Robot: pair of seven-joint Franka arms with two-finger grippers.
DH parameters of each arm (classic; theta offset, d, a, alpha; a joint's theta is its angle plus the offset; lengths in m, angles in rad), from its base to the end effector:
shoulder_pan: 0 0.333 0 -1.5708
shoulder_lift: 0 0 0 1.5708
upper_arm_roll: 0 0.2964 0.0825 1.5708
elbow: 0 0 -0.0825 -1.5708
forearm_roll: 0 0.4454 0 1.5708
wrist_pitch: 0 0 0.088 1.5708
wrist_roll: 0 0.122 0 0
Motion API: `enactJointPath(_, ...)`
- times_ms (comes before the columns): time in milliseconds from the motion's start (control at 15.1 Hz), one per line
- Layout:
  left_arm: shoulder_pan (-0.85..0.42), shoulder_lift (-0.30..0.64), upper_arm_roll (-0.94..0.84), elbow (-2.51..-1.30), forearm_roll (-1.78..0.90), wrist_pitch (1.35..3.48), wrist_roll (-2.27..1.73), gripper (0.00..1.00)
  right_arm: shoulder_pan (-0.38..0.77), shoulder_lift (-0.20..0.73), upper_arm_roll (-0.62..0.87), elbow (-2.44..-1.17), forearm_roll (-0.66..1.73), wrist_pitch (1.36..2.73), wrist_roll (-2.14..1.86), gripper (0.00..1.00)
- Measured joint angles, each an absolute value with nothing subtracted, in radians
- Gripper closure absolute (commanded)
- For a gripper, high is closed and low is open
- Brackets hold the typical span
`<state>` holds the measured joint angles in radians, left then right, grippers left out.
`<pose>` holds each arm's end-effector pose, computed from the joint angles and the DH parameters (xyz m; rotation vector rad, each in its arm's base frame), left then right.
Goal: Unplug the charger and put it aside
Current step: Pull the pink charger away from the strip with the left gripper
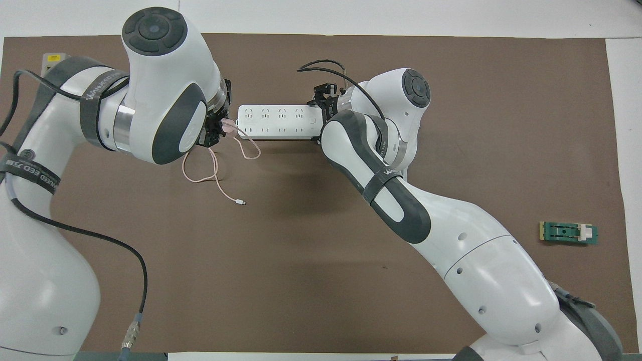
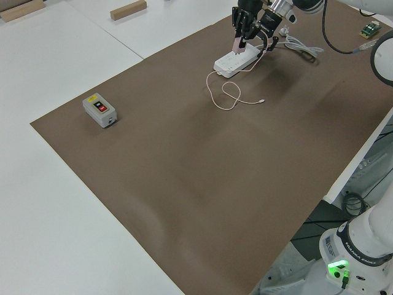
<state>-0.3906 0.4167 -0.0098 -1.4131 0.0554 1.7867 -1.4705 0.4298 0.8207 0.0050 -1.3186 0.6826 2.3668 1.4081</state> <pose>0.6746 -0.2785 0.4108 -2.6568 -1.5528 -0.0224 0.7280 0.3528 0.2097 -1.9887 1.7075 0.3925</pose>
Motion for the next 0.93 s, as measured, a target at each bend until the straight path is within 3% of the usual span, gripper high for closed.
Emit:
enactJointPath(396,-0.334,0.363,-0.009,-1.526,0.056,1.786,-1.106,1.0,0.432,0.82,0.006,-1.317,0.682,2.373,1.372,0.0)
enactJointPath(925,-0.221,0.168,-0.006,-1.902,0.058,1.911,-0.672,1.0,0.425,0.754,-0.005,-1.34,0.682,2.378,1.371,0.0)
